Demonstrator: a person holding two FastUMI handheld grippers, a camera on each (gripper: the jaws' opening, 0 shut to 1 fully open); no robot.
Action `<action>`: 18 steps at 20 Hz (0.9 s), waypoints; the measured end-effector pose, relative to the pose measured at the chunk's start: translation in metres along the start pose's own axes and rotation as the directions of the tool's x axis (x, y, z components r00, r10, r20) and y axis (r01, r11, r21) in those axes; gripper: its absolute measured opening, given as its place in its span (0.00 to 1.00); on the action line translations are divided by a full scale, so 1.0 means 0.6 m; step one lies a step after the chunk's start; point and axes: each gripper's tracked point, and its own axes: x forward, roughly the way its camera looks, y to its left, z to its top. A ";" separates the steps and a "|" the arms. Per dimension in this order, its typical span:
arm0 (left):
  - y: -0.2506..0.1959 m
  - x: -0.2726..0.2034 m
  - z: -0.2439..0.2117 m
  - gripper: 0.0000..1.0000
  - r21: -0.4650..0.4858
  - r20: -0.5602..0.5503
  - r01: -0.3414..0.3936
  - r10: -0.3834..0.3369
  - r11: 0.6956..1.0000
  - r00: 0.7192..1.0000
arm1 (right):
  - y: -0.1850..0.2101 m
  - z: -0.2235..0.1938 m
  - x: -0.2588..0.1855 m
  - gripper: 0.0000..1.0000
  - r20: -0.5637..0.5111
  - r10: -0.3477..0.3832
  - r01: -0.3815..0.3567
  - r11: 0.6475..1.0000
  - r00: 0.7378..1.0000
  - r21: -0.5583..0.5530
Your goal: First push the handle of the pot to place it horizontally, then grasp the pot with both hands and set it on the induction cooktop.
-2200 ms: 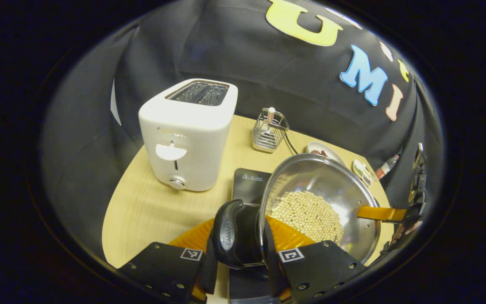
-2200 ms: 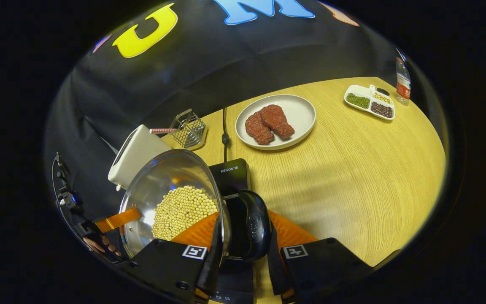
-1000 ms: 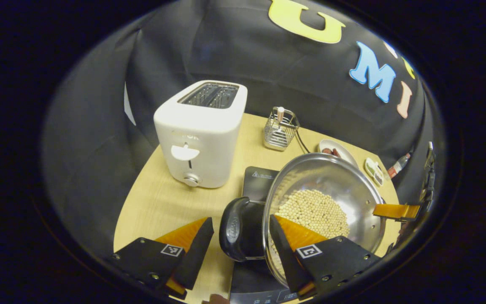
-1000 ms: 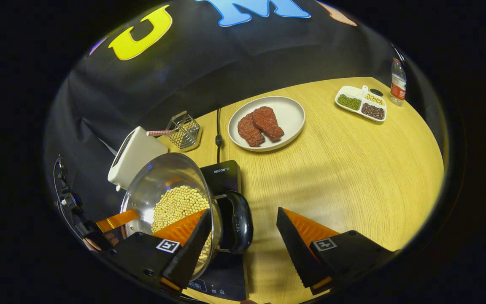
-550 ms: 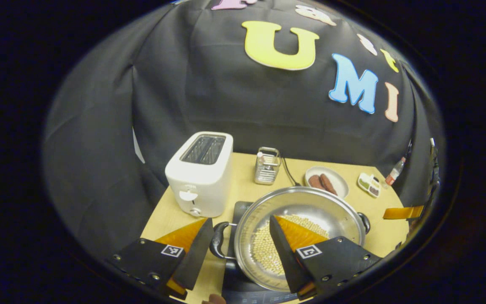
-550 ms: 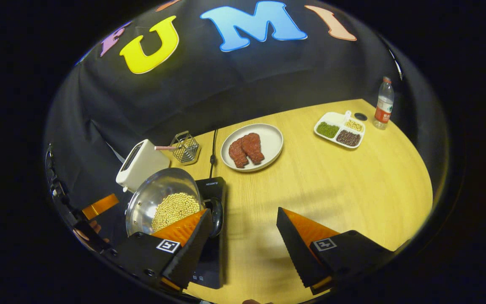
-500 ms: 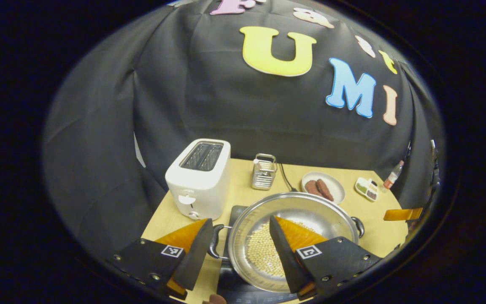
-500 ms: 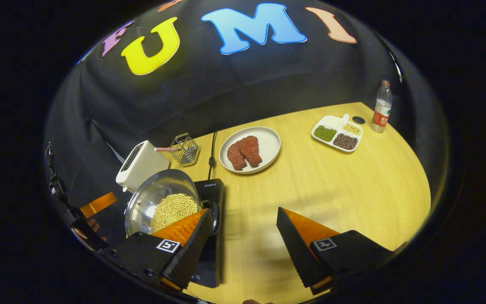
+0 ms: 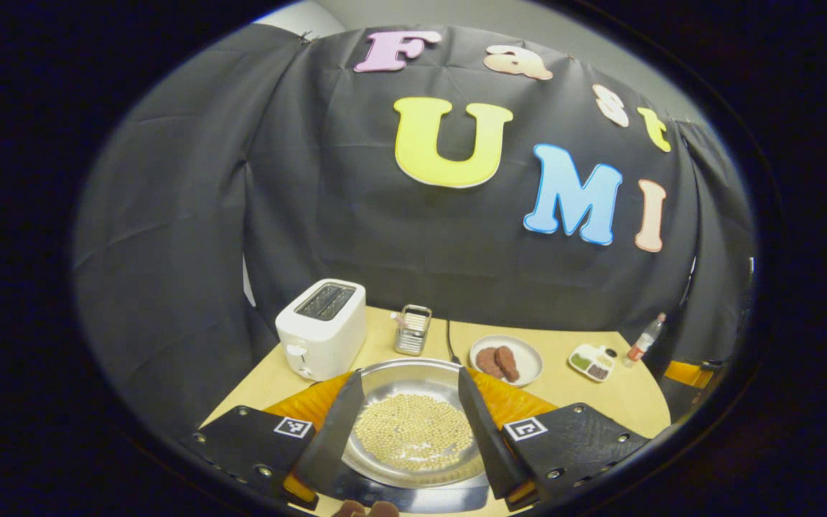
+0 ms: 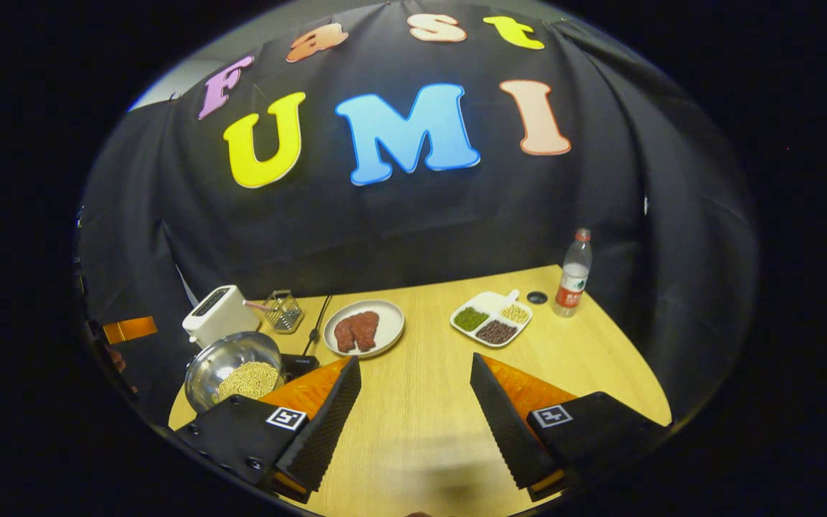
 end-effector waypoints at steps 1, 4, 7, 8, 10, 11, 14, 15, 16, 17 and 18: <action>-0.023 -0.015 0.011 0.81 0.001 0.028 0.011 -0.011 1.000 1.000 | -0.019 0.014 -0.015 0.98 0.034 -0.015 0.015 1.000 0.999 -0.010; -0.091 -0.056 0.049 0.77 -0.009 0.121 0.042 -0.041 0.999 0.992 | -0.060 0.053 -0.057 0.98 0.117 -0.033 0.036 0.999 0.993 -0.025; -0.149 -0.094 0.066 0.81 -0.011 0.164 0.057 -0.054 0.998 0.985 | -0.113 0.081 -0.090 0.98 0.173 -0.080 0.085 0.996 0.982 -0.023; -0.163 -0.101 0.062 0.81 -0.007 0.160 0.052 -0.050 0.999 0.986 | -0.128 0.090 -0.100 0.98 0.187 -0.092 0.097 0.995 0.978 -0.019; -0.194 -0.117 0.063 0.81 0.019 0.168 0.055 -0.058 0.998 0.984 | -0.157 0.106 -0.120 0.98 0.215 -0.110 0.113 0.994 0.971 -0.002; -0.214 -0.125 0.064 0.81 0.033 0.174 0.062 -0.067 0.998 0.983 | -0.171 0.113 -0.130 0.98 0.227 -0.118 0.119 0.993 0.967 0.008; -0.266 -0.147 0.054 0.81 0.036 0.175 0.081 -0.086 0.996 0.981 | -0.214 0.111 -0.151 0.98 0.228 -0.142 0.141 0.990 0.963 0.023; -0.280 -0.153 0.051 0.76 0.028 0.177 0.080 -0.083 0.996 0.981 | -0.225 0.110 -0.159 0.97 0.228 -0.146 0.145 0.989 0.963 0.023; -0.293 -0.159 0.050 0.76 0.021 0.183 0.075 -0.077 0.997 0.980 | -0.234 0.109 -0.166 0.97 0.234 -0.146 0.145 0.989 0.961 0.022; -0.304 -0.171 0.049 0.86 0.019 0.195 0.065 -0.068 0.998 0.979 | -0.240 0.110 -0.175 0.92 0.243 -0.141 0.142 0.990 0.960 0.016; -0.313 -0.179 0.048 0.76 0.021 0.209 0.053 -0.056 0.998 0.976 | -0.246 0.109 -0.182 0.97 0.252 -0.130 0.134 0.991 0.959 0.004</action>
